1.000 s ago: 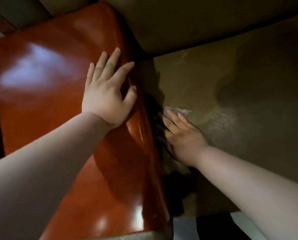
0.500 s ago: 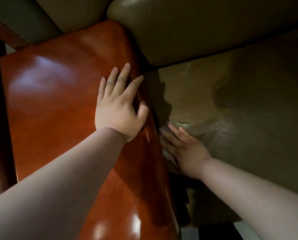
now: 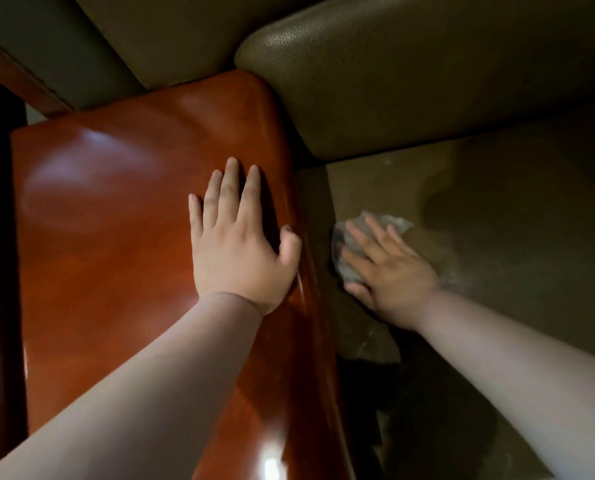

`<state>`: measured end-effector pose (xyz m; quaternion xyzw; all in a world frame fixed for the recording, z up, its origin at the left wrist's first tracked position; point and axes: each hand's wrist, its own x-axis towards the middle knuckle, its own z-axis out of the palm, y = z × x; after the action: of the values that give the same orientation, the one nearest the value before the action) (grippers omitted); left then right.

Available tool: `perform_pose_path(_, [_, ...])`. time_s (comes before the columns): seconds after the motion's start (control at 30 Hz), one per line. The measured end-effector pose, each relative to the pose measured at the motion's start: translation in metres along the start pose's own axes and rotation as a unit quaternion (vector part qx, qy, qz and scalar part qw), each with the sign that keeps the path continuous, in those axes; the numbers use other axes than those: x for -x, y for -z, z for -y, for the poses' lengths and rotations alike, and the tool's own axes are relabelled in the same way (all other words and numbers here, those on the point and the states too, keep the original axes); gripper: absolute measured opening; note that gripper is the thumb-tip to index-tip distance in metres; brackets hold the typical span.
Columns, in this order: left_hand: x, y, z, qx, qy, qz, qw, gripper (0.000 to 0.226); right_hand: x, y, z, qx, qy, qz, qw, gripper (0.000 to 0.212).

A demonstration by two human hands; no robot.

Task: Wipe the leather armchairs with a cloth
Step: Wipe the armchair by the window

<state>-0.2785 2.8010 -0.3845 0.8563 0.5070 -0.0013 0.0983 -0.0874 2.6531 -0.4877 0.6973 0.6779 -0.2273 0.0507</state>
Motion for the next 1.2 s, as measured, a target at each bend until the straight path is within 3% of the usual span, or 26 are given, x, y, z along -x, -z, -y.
perform_pose_path(0.07, [0.001,-0.001,0.002,-0.006,-0.003,-0.001,1.0,0.085,0.01,0.0,-0.023,0.013,0.01,-0.007,1.0,0.068])
perform_pose_path(0.13, [0.001,-0.002,0.004,-0.009,-0.007,-0.003,1.0,0.085,-0.016,0.008,-0.051,0.013,-0.117,-0.015,0.993,0.071])
perform_pose_path(0.23, [0.0,0.001,0.004,-0.016,-0.008,-0.004,1.0,0.086,-0.081,0.034,-0.068,-0.036,-0.343,-0.011,0.939,0.074])
perform_pose_path(0.3, [-0.001,0.003,0.002,-0.019,-0.01,-0.001,1.0,0.087,-0.109,0.04,-0.047,-0.073,-0.391,-0.03,0.917,0.072])
perform_pose_path(0.33, [-0.001,0.004,0.001,-0.018,-0.01,0.002,1.0,0.087,-0.113,0.037,-0.027,-0.069,-0.36,-0.032,0.93,0.071])
perform_pose_path(0.43, [-0.001,0.004,-0.002,-0.016,-0.009,0.007,1.0,0.088,-0.094,0.013,0.03,-0.094,-0.131,-0.014,0.987,0.075])
perform_pose_path(0.5, [0.0,0.003,-0.001,-0.01,-0.009,0.002,1.0,0.088,-0.084,0.01,0.024,-0.074,-0.01,-0.01,0.997,0.068])
perform_pose_path(0.53, [0.001,0.002,0.0,-0.007,-0.01,-0.001,1.0,0.088,-0.086,0.012,0.012,-0.046,0.007,-0.006,0.999,0.068])
perform_pose_path(0.67, [0.0,0.001,0.001,-0.006,-0.009,-0.002,1.0,0.087,-0.126,0.023,-0.01,-0.006,-0.122,-0.032,0.992,0.064])
perform_pose_path(0.73, [-0.001,0.003,-0.001,-0.004,-0.011,0.005,1.0,0.087,-0.134,0.025,0.002,-0.003,-0.145,-0.003,0.989,0.074])
perform_pose_path(0.87, [-0.001,0.005,-0.002,-0.007,-0.007,0.021,1.0,0.089,-0.113,0.017,0.01,0.015,0.035,0.023,0.999,0.079])
perform_pose_path(0.97, [0.0,0.005,-0.001,-0.003,-0.007,0.016,1.0,0.089,-0.09,0.02,-0.015,0.017,0.087,0.039,0.995,0.078])
perform_pose_path(1.03, [0.0,0.004,0.0,-0.002,-0.007,0.01,1.0,0.088,-0.093,0.024,-0.032,0.011,0.043,0.003,0.999,0.064])
perform_pose_path(1.1, [0.0,0.003,0.0,-0.008,-0.009,0.01,1.0,0.088,-0.112,0.03,-0.029,-0.01,-0.057,-0.027,0.998,0.062])
perform_pose_path(1.2, [-0.002,0.004,-0.002,-0.004,-0.012,0.012,1.0,0.089,-0.132,0.03,0.008,-0.026,-0.138,0.015,0.99,0.072])
